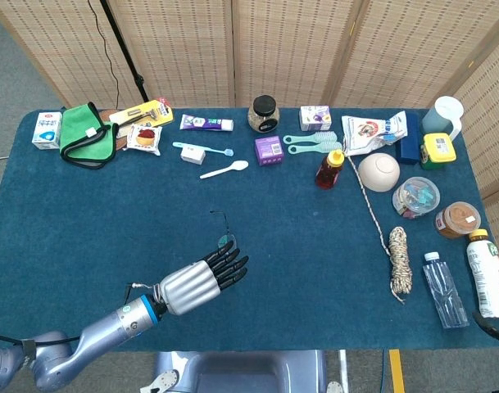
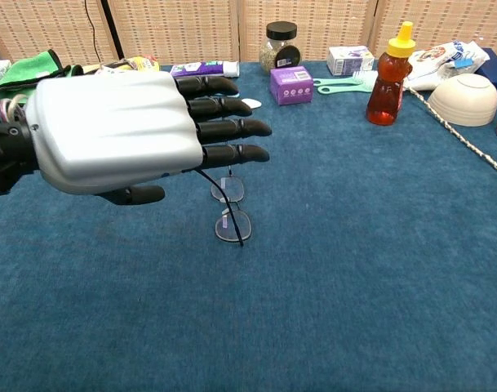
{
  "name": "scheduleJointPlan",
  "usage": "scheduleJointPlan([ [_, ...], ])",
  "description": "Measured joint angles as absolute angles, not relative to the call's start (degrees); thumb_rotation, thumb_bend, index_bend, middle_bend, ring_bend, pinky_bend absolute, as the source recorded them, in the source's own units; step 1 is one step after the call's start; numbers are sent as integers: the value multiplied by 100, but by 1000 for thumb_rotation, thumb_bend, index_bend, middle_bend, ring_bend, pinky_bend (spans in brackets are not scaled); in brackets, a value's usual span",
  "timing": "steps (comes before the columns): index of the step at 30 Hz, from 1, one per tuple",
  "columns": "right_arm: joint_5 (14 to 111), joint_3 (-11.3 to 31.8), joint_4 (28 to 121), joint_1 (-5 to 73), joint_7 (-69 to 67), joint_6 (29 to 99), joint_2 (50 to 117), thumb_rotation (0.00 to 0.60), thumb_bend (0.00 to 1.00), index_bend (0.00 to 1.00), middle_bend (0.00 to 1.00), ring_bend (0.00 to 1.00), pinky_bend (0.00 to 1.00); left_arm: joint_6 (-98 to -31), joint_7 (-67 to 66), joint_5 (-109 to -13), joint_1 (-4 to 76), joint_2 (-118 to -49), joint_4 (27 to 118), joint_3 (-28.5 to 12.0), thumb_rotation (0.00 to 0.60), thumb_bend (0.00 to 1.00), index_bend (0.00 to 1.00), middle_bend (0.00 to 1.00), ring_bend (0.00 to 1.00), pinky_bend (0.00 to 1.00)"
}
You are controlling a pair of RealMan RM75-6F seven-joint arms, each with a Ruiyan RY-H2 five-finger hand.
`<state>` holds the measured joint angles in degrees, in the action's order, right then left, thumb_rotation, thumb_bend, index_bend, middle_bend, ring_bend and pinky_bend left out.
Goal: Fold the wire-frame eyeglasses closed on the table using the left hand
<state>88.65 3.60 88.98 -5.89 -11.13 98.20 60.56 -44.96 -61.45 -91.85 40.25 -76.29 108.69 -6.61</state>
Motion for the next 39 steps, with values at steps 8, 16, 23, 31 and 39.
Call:
scheduleJointPlan([
  [8, 8831, 364, 8794, -668, -1238, 9896, 6053, 600, 18, 63, 0, 0, 16, -4414, -6860, -8640, 4149, -7996, 10792, -618, 600, 297, 106, 17, 0, 0],
  [16, 8800, 374, 8705, -712, -1332, 9914, 6072, 600, 19, 64, 0, 0, 16, -4531, -7641, -8052, 4302, -8414, 10658, -550, 600, 322, 180, 143, 40, 0],
  [23, 8762, 388, 8670, -769, -1371, 9964, 6078, 600, 19, 65, 0, 0, 16, -4870, -7899, -7580, 4267, -8487, 10607, -381, 600, 329, 199, 188, 97, 0],
  [31, 8747, 395, 8695, -844, -1352, 10031, 6055, 600, 18, 65, 0, 0, 16, -5355, -7562, -7250, 4122, -8347, 10597, -221, 600, 331, 200, 189, 100, 0],
  [39, 8832, 397, 8823, -829, -1209, 10032, 6028, 600, 18, 66, 0, 0, 16, -5685, -6913, -7260, 3894, -7943, 10611, 76, 600, 332, 199, 189, 99, 0],
])
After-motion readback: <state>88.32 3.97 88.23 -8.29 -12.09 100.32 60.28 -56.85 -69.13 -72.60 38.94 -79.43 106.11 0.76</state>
